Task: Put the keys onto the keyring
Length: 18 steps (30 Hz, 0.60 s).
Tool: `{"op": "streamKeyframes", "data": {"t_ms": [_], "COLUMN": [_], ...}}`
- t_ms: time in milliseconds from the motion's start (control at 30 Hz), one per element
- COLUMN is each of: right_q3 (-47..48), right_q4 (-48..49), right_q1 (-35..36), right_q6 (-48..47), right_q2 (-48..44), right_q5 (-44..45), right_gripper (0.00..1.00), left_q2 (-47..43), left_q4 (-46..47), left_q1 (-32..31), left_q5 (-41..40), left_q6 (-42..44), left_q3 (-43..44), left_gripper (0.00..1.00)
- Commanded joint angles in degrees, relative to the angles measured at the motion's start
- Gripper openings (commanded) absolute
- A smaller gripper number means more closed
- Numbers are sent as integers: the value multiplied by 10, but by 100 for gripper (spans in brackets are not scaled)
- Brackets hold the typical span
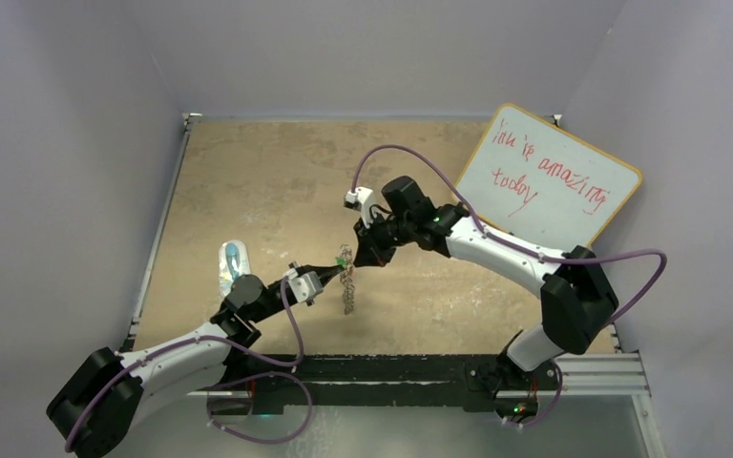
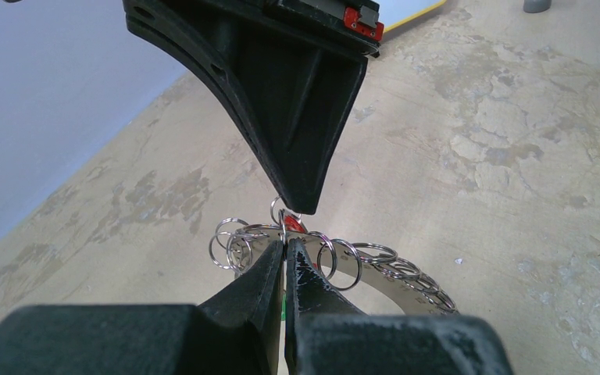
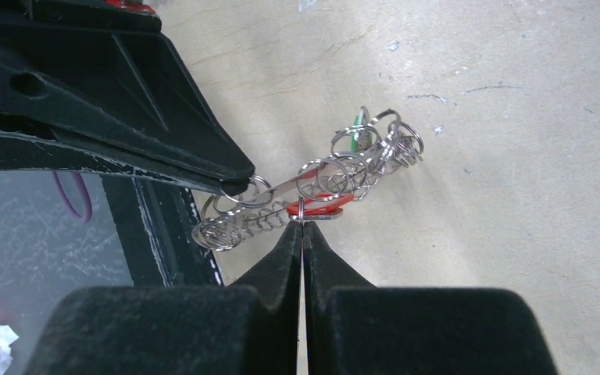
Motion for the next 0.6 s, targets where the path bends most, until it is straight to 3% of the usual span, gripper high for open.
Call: {"op": "streamKeyframes", "data": {"t_ms": [0,267,567], "right_q3": [-23,-97,-153], "right_q4": [23,59,77], "right_q1": [-28,-110,-175], "right_q6": [19,58,84], "right_q2": [-17,-36,-12], "right_q5": [-32,-38,-22], "right_gripper": [0,0,0], "left_q2": [-2,70,254], "left_q4": [11,49,92], "left_q1": [-1,-1,-1], "left_q5": [8,23,74], "left_q6": [-6,-20,-54], "left_q3": [20,50,142], "left_gripper": [0,0,0]}}
